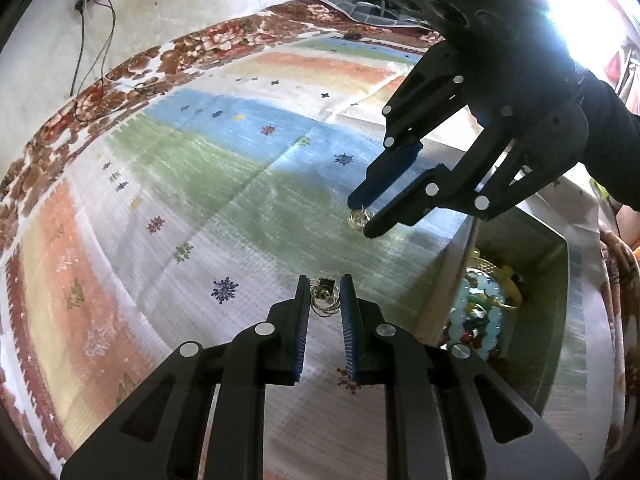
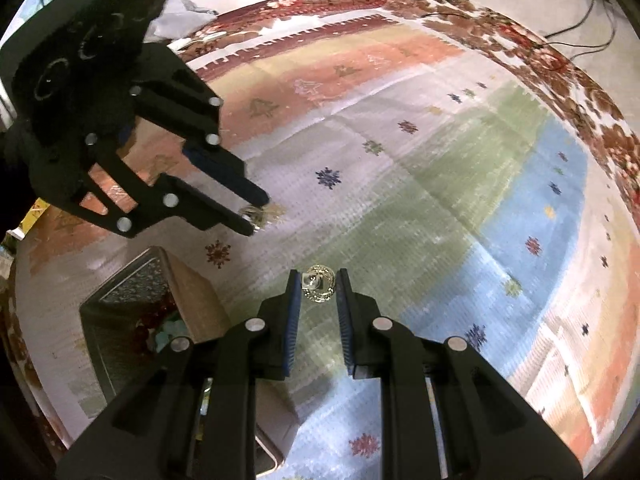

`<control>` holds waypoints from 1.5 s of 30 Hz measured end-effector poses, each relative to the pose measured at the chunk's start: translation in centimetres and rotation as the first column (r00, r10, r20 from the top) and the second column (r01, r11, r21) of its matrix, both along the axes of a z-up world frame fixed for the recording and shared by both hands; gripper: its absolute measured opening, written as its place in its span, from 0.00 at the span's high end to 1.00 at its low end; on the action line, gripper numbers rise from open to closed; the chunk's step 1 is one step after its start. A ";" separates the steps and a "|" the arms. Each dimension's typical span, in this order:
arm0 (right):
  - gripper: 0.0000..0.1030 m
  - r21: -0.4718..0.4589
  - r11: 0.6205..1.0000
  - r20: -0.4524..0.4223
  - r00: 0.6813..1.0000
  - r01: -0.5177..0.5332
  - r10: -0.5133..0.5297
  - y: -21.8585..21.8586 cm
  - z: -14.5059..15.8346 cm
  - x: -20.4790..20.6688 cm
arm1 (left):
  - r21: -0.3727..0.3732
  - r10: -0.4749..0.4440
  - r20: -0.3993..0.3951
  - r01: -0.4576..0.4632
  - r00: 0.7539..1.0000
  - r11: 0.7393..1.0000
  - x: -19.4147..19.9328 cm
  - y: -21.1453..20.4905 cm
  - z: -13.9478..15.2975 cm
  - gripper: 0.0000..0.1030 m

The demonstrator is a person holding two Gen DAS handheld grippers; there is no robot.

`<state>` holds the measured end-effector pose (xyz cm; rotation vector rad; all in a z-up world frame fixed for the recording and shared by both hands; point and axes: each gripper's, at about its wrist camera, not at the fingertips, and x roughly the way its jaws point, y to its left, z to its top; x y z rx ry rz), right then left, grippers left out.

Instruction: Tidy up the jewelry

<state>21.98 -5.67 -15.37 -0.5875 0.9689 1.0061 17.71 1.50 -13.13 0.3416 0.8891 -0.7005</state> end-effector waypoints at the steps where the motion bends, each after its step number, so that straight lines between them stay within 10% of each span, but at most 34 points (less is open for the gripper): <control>1: 0.81 -0.001 1.000 0.002 1.000 0.012 -0.012 -0.2 0.2 -0.2 | -0.002 0.003 0.004 -0.003 1.000 1.000 -0.2 0.0 0.3 0.86; 21: 0.81 0.089 0.966 -0.018 0.970 0.241 -0.241 -4.3 4.1 -4.4 | 0.031 0.060 0.081 -0.062 0.995 0.998 -5.5 -1.3 5.1 0.85; 30: 0.81 0.152 0.905 -0.042 0.917 0.398 -0.397 -6.0 4.8 -6.7 | -0.041 0.226 0.067 -0.224 0.972 0.974 -6.8 -2.1 5.7 0.85; 45: 0.81 0.263 0.810 -0.006 0.840 0.524 -0.542 -7.0 6.2 -13.1 | -0.214 0.556 0.021 -0.539 0.831 0.814 -10.8 -3.3 5.0 0.85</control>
